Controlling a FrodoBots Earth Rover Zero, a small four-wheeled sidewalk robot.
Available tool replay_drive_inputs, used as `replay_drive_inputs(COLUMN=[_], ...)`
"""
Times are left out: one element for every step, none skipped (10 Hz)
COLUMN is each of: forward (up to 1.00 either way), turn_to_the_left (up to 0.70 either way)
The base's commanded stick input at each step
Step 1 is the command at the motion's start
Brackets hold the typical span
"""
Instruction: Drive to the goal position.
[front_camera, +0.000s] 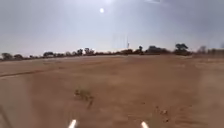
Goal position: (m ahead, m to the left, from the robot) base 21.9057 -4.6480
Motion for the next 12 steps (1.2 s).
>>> replay_drive_inputs(forward=[0.7,0.7,0.7,0.7,0.7,0.7,0.7,0.7,0.7,0.7,0.7,0.7], turn_to_the_left=[0.0,0.0,0.0,0.0,0.0,0.0,0.0,0.0,0.0,0.0,0.0,0.0])
